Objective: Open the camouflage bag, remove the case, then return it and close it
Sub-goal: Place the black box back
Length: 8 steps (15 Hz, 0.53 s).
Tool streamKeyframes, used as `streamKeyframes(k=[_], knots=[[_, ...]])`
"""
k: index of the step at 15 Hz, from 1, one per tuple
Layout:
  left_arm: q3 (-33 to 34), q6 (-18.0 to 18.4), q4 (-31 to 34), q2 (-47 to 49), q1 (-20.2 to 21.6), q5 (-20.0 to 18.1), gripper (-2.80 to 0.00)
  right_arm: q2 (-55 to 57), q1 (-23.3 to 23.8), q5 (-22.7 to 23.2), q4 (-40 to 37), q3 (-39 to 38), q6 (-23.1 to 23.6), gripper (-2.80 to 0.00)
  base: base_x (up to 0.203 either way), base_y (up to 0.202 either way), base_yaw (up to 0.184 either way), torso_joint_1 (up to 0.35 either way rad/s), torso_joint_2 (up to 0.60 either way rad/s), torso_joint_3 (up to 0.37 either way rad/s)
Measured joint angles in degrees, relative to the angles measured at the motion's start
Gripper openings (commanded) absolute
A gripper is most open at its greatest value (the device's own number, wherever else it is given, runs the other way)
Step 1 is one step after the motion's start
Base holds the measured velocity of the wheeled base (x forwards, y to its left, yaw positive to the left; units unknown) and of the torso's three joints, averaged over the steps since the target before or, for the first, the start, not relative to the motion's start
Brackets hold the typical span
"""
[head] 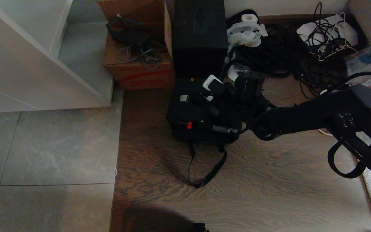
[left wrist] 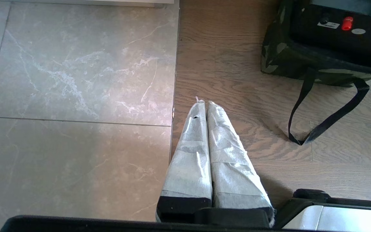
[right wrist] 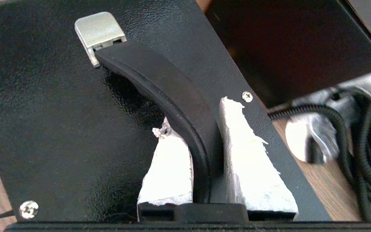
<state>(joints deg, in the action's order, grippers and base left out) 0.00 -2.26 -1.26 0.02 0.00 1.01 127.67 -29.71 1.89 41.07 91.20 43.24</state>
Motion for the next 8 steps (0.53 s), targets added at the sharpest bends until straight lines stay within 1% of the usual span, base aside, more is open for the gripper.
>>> streamKeyframes(k=[2,8], knots=[[0.0,0.0,0.0,0.0,0.0,0.0,-2.8,0.5,-0.1,1.3,0.6,0.0,0.0,-2.8,0.0,0.0,0.0,0.0,0.0,0.0],[0.0,0.0,0.0,0.0,0.0,0.0,-2.8,1.9,0.1,1.4,0.1,0.0,0.0,-2.8,0.0,0.0,0.0,0.0,0.0,0.0]])
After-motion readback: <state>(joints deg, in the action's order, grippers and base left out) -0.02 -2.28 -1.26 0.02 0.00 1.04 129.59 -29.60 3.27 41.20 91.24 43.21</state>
